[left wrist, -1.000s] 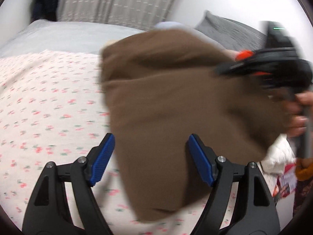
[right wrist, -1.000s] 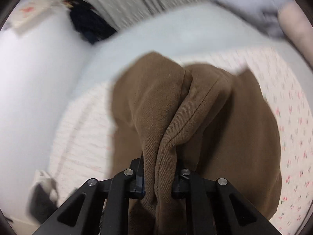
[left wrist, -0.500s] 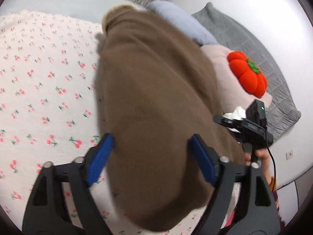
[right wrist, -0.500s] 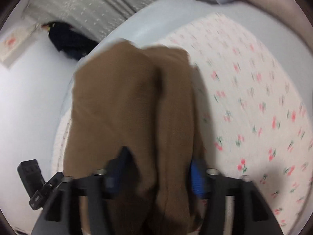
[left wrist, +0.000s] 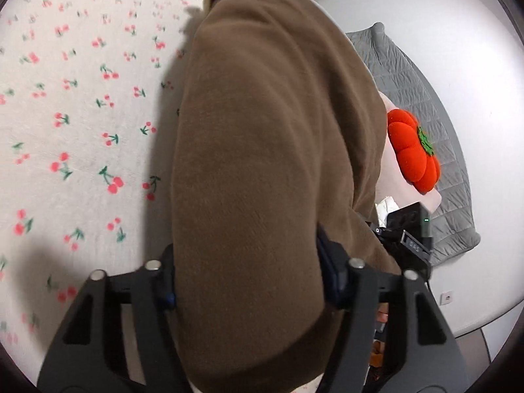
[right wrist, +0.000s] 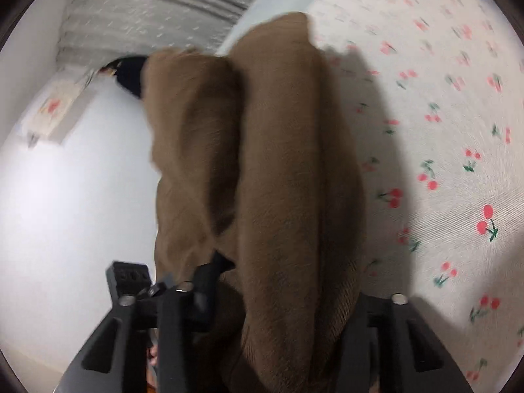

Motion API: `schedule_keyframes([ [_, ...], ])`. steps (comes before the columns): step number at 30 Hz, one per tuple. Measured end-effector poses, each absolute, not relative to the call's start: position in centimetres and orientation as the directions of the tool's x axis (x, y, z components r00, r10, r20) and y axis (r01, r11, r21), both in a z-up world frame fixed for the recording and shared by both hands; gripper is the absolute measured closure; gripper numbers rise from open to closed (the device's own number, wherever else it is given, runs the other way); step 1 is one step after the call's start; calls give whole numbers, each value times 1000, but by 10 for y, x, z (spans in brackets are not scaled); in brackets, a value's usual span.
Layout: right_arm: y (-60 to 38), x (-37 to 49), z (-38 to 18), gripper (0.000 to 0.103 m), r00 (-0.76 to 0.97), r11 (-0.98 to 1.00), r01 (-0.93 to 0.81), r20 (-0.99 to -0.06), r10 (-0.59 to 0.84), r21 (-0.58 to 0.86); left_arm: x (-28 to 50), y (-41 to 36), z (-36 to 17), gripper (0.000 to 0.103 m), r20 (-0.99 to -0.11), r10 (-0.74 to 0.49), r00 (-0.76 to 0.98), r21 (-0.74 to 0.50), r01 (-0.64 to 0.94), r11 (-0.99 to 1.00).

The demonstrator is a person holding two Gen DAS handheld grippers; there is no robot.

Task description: Fold large clothes

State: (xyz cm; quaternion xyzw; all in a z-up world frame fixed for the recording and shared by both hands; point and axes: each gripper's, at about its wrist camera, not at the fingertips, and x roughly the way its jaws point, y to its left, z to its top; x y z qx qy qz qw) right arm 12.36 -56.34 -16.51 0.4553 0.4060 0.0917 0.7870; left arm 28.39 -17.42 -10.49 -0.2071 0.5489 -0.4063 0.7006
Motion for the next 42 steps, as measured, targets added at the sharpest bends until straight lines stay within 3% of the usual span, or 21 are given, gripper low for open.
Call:
schedule_keyframes([
  [8, -504, 87, -127, 68, 596, 597, 136, -546, 588, 791, 225, -107, -54, 42, -667, -743, 59, -692, 320, 647],
  [12, -472, 60, -137, 67, 535, 606, 143, -576, 617, 782, 185, -73, -63, 41, -704, -709, 49, -658, 330, 677],
  [16, -455, 49, -170, 47, 440, 701, 259, -727, 526, 664, 173, -70, -101, 24, -787, -616, 23, -572, 347, 743],
  [20, -454, 44, -151, 30, 463, 747, 260, -758, 459, 612, 166, -64, -83, 19, -798, -594, 98, -524, 374, 765],
  [26, -453, 37, -123, 26, 465, 880, 223, -839, 282, 419, 155, -59, -53, 18, -837, -502, 220, -363, 464, 808],
  [31, -436, 35, -87, 24, 520, 947, 209, -848, 103, 243, 151, -60, -33, 18, -811, -484, 328, -291, 492, 820],
  [42, -431, 63, -76, 23, 601, 962, 181, -798, 56, 203, 135, -120, -36, 18, -684, -623, 379, -256, 675, 692],
])
